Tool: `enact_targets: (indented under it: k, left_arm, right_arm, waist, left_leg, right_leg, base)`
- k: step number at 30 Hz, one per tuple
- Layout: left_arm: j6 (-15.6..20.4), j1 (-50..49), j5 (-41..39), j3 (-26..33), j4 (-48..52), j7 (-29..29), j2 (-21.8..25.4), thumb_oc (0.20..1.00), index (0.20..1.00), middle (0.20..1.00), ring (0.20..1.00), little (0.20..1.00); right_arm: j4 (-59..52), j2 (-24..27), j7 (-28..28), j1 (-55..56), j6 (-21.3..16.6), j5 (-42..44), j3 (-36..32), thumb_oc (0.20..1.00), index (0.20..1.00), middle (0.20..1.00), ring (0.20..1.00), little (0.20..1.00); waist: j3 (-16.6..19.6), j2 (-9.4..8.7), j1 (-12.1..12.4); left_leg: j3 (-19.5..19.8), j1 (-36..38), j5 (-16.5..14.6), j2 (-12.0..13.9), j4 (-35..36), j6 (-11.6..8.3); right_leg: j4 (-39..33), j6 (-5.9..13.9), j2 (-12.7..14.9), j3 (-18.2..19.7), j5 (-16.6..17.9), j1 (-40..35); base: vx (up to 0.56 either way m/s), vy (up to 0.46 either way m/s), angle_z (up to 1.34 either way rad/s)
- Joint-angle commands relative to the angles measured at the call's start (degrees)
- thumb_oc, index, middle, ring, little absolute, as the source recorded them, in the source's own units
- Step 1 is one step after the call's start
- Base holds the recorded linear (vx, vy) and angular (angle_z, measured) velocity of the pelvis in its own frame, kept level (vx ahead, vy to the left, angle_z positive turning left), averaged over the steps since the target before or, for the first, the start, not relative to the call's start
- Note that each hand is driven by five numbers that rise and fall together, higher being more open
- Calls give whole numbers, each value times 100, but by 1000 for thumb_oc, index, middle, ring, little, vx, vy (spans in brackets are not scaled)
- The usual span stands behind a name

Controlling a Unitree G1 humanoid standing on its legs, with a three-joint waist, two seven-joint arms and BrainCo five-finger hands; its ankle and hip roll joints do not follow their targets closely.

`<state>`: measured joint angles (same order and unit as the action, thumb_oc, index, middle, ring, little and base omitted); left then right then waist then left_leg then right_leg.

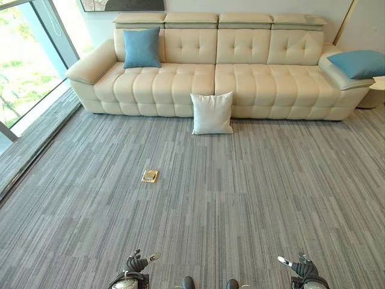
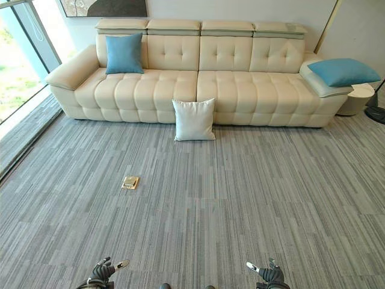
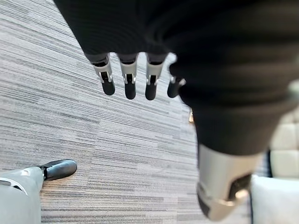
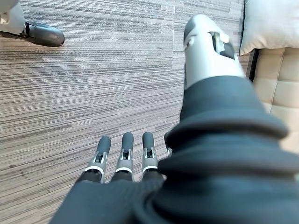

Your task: Pick up all the scattered cushions and arrange them neatly on the sofa.

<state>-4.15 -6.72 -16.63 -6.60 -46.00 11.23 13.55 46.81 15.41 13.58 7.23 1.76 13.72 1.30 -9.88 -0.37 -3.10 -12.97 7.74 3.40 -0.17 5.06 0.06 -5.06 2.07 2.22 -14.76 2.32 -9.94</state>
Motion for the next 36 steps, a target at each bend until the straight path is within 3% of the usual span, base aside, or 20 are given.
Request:
enact_targets:
  k: [1,18,26,28,31,32,33,34,36]
  left_arm:
    - [96,251,206,-42,-136,-19,-14,1000,1000,1000,1000,1000]
    - [74,150,262,23,81,-8,90,1000,1000,1000,1000,1000]
    - [86,245,209,84,-118,79,121,1000,1000,1000,1000,1000]
    - [98,306,164,76,-128,129,117,1000,1000,1000,1000,1000]
    - [118,453,92,15,-121,149,140,1000,1000,1000,1000,1000]
    - [118,455,92,15,-122,149,140,1000,1000,1000,1000,1000]
    - [116,477,147,-10,-124,139,149,1000,1000,1000,1000,1000]
    - [117,477,135,2,-99,146,173,1000,1000,1000,1000,1000]
    - [124,490,80,4,-29,145,184,1000,1000,1000,1000,1000]
  right_arm:
    - [74,146,18,-285,-79,205,-80,1000,1000,1000,1000,1000]
    - [-153,234,-6,-270,-38,89,-72,1000,1000,1000,1000,1000]
    - [-101,252,-32,-403,-10,15,18,1000,1000,1000,1000,1000]
    - [-75,249,-24,-487,-20,33,47,1000,1000,1000,1000,1000]
    - [-155,193,-27,-516,-38,51,70,1000,1000,1000,1000,1000]
    - [-157,192,-27,-516,-37,51,69,1000,1000,1000,1000,1000]
    - [-174,172,-45,-491,-34,55,65,1000,1000,1000,1000,1000]
    - [-200,187,-55,-484,-49,52,54,1000,1000,1000,1000,1000]
    - [-129,179,-11,-506,-42,58,53,1000,1000,1000,1000,1000]
  waist:
    - [-10,56,-76]
    - [-178,58,-68]
    - [-215,13,-29]
    - [-269,44,-33]
    - [-456,94,-83]
    - [-446,84,-78]
    - [-482,73,-107]
    - [-624,50,-140]
    - [-714,55,-114]
  left_leg:
    - [-42,386,-668,139,-6,-303]
    - [-56,286,-634,144,-6,-291]
    - [-31,303,-758,60,-6,-163]
    - [-15,275,-787,34,-6,-83]
    - [52,252,-799,-63,-6,104]
    - [47,240,-798,-78,-6,109]
    - [65,271,-831,-135,-6,161]
    - [23,365,-882,-229,-6,265]
    - [-34,396,-948,-291,-6,295]
  right_leg:
    - [6,348,57,25,-712,-133]
    - [6,373,33,80,-660,10]
    - [6,417,76,139,-577,-20]
    - [367,403,113,265,-618,210]
    - [1937,495,266,441,-849,1014]
    - [1998,498,284,453,-878,1057]
    - [2515,546,377,507,-788,1311]
    - [3331,632,535,626,-282,1728]
    - [3768,637,591,706,-257,2099]
  base:
    - [5,-10,-13]
    - [0,0,-1]
    - [50,68,-2]
    - [1,141,-5]
    - [-39,198,-17]
    - [-11,138,-6]
    - [-6,190,-8]
    - [-7,191,0]
    - [20,147,-11]
